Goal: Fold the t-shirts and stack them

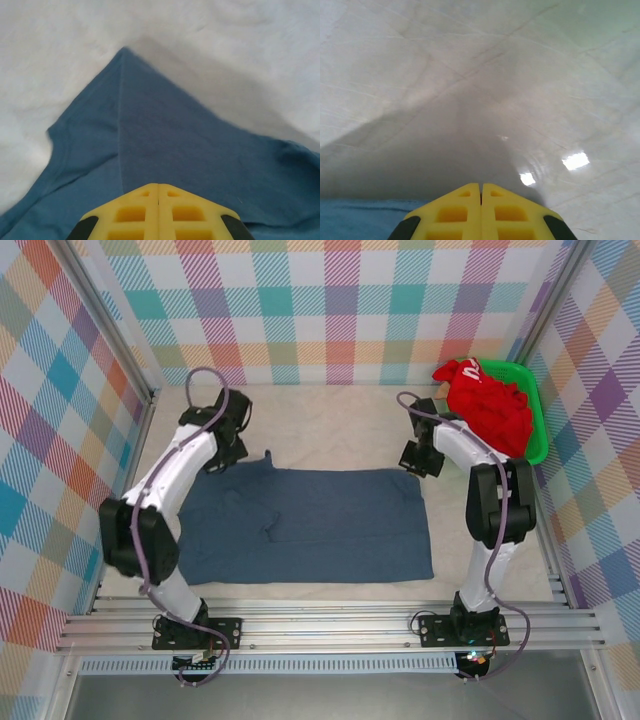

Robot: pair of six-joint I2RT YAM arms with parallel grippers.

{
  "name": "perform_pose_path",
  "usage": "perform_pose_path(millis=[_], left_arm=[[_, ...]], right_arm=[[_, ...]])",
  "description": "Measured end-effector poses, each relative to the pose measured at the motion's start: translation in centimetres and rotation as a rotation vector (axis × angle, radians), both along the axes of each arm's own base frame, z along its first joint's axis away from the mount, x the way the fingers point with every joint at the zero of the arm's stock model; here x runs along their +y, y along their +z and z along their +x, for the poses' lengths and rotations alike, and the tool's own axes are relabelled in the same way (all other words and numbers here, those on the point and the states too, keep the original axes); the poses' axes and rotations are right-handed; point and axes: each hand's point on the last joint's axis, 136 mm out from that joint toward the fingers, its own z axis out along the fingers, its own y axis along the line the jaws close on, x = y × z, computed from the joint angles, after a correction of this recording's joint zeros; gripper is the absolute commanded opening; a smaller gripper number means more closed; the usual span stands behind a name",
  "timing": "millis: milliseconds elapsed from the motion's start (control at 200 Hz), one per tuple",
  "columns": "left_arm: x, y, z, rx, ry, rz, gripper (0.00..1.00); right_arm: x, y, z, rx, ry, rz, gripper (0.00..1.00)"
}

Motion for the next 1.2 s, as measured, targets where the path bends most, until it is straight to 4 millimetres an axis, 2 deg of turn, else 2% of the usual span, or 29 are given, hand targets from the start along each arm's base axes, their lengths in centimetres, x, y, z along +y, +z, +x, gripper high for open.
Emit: perform_pose_path(millis=[175, 350, 680, 805, 1060, 1200], left_arm=[[2.3, 1.2, -5.8, -0.019, 0.106, 0.006, 0.0], [3.7, 3.0, -9.0, -0.08, 0.191, 0.0, 0.0], [4.8, 0.3, -13.6, 0.007, 0.317, 0.019, 0.0], [5.4, 0.5, -14.2, 0.003, 0.34, 0.044, 0.0], [6.1, 0.5, -14.2, -0.008, 0.357, 0.087, 0.0], [6.4, 0.4, -14.1, -0.006, 0.355, 0.115, 0.0]], right_arm=[[-0.7, -0.4, -2.0, 0.032, -0.001, -0.01, 0.0], [-1.2, -0.7, -4.4, 0.084, -0.001, -0.02, 0.0], [-1.8, -0.5, -7.5, 0.158, -0.004, -0.037, 0.0], [-1.7, -0.8, -8.4, 0.188, 0.0, -0.032, 0.0], [-1.4, -1.8, -11.2, 0.276, 0.014, -0.036, 0.0], [-1.4, -2.1, -11.8, 0.296, 0.017, -0.034, 0.0]])
